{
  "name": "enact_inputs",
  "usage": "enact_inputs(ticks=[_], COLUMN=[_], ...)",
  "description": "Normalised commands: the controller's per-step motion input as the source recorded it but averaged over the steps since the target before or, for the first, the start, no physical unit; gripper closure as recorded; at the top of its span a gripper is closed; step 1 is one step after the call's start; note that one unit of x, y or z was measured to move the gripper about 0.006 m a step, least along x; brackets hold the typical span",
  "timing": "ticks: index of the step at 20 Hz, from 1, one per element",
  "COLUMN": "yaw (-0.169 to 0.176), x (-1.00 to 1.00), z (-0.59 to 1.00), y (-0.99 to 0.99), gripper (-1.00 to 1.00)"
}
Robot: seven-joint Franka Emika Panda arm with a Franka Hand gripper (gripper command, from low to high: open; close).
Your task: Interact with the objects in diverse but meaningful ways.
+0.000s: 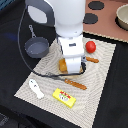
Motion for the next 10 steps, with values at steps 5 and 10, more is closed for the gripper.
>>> enact_inputs(ticks=[5, 10], yaw=[0.000, 0.000], x=[0.58, 0.66], z=[0.28, 0.95], y=[0.12, 0.23], gripper=[-1.00, -1.00])
